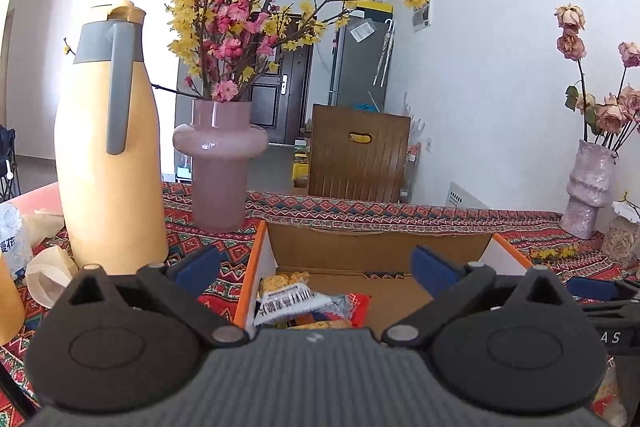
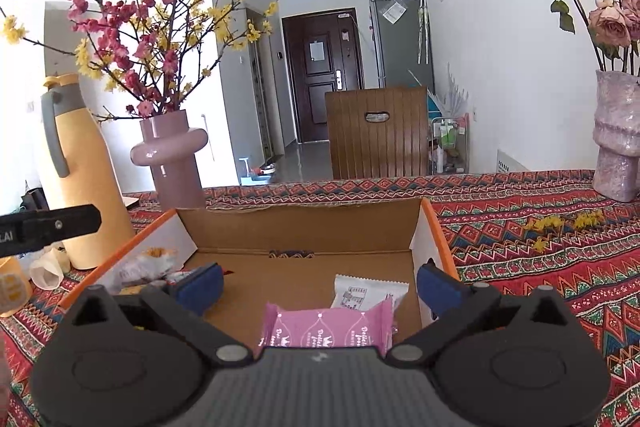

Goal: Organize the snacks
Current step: 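Lower cookie packet into box with left tool while right tool drops pink packet in, then lift both open tools out of the box back toward the snack pile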

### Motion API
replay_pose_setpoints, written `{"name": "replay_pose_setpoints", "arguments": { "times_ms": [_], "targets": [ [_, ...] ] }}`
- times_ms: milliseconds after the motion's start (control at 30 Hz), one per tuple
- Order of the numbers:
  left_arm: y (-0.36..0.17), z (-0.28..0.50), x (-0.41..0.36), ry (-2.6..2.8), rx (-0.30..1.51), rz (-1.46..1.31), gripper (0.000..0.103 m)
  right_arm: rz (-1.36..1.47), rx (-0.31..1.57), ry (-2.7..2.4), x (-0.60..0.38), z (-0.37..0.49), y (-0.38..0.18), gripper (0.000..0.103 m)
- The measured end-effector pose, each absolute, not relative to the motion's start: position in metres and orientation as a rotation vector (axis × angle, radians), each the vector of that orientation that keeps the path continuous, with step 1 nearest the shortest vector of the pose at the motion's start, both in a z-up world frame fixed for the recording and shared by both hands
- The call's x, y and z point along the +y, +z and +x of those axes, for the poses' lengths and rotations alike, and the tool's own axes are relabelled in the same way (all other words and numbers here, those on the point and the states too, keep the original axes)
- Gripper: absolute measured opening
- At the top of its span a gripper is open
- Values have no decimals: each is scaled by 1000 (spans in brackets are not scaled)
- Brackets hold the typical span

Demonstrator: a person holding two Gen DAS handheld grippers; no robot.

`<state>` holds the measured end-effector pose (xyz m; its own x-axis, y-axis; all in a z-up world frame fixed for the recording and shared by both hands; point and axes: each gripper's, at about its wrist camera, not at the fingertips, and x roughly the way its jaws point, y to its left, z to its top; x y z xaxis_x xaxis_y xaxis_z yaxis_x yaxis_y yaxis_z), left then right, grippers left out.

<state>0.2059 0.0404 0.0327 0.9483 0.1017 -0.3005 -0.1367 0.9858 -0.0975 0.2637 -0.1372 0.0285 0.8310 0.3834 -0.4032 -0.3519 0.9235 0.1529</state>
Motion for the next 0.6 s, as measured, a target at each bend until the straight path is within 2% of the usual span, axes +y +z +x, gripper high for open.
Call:
{"name": "replay_pose_setpoints", "arguments": {
  "times_ms": [333, 600],
  "targets": [
    [49, 204, 39, 150, 280, -131, 103, 53, 432, 384, -135, 264, 32, 103],
    [70, 176, 36, 140, 267, -105, 103, 49, 372, 398, -148, 237, 63, 103]
  ]
}}
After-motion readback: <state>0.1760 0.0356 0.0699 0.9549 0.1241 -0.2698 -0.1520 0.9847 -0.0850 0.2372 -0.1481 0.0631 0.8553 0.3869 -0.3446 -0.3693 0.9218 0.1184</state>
